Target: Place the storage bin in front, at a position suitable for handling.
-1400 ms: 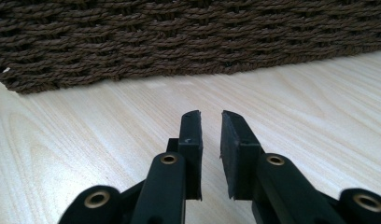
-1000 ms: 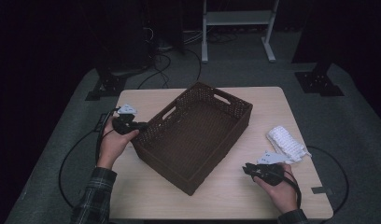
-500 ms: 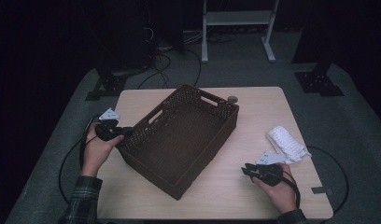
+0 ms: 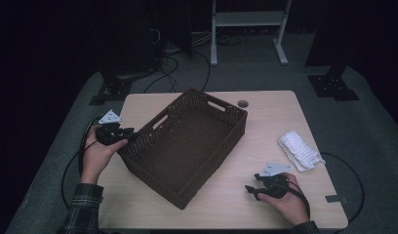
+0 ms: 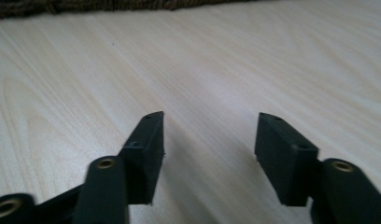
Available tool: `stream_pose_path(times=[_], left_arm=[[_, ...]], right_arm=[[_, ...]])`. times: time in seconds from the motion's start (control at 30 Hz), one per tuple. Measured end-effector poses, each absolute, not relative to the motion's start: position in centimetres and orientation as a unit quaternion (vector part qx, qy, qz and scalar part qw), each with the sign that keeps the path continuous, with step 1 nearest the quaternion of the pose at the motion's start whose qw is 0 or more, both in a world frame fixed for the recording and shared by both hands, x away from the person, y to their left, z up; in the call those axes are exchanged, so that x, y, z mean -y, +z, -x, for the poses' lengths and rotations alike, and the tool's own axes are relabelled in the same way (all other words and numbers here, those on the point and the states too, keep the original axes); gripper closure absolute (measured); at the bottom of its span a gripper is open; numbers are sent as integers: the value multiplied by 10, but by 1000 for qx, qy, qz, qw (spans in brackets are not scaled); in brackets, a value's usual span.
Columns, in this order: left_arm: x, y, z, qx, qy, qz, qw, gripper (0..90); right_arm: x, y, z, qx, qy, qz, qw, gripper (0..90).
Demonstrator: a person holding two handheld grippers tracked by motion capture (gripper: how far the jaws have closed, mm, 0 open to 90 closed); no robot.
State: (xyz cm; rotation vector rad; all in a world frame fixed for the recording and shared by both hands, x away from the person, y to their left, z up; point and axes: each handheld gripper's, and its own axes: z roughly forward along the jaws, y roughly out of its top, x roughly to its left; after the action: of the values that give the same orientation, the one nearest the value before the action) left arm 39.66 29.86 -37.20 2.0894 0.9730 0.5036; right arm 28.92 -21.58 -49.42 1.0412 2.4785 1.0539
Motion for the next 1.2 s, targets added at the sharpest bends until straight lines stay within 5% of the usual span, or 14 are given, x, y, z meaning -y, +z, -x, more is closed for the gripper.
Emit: stream_pose_path(times=[0.27, 1.2], left_arm=[[-261, -356, -390, -362, 184, -815, 412, 523], [-135, -362, -366, -241, 95, -866, 428, 505]], right_arm=[[214, -497, -288, -846, 361, -363, 151, 298], [213, -503, -290, -835, 371, -372, 162, 176]])
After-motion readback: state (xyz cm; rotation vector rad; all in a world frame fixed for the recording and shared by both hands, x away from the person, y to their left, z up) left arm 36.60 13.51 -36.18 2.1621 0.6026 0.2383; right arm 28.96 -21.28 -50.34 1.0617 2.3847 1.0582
